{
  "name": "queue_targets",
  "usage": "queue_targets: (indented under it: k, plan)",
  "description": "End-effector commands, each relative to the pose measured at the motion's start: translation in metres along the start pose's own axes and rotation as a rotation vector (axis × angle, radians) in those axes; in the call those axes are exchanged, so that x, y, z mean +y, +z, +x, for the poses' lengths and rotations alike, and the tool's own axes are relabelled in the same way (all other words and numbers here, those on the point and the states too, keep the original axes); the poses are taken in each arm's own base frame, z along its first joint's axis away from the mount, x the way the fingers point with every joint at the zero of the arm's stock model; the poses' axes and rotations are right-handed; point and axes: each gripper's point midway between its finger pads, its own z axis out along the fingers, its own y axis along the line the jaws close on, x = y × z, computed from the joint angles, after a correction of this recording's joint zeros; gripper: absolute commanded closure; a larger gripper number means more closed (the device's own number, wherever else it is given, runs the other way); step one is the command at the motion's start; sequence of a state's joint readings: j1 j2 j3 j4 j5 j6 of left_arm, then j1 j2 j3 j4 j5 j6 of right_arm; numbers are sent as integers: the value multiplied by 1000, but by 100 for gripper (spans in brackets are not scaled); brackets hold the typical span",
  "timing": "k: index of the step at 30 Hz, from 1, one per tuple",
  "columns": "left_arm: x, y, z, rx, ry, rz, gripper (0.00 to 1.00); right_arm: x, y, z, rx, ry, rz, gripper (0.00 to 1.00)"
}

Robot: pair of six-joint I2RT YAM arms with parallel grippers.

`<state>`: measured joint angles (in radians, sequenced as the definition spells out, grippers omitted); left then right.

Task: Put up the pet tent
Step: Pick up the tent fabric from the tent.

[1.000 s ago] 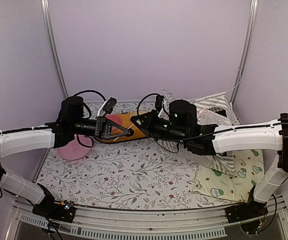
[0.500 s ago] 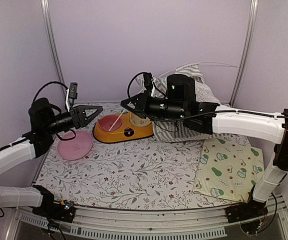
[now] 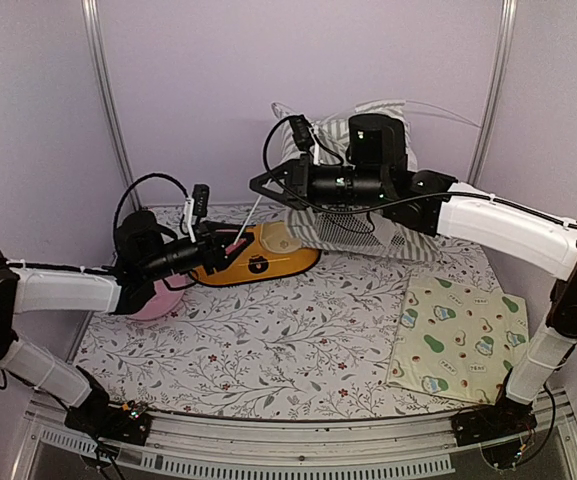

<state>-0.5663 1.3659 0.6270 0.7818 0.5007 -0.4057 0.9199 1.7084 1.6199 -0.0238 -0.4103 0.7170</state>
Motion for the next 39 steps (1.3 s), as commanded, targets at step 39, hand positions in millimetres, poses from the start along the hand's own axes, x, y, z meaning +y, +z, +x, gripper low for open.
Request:
queue_targets:
  k: [39]
  plan:
    - [-9, 98, 2, -115, 252, 53, 57, 48, -13, -14, 6, -115, -73, 100]
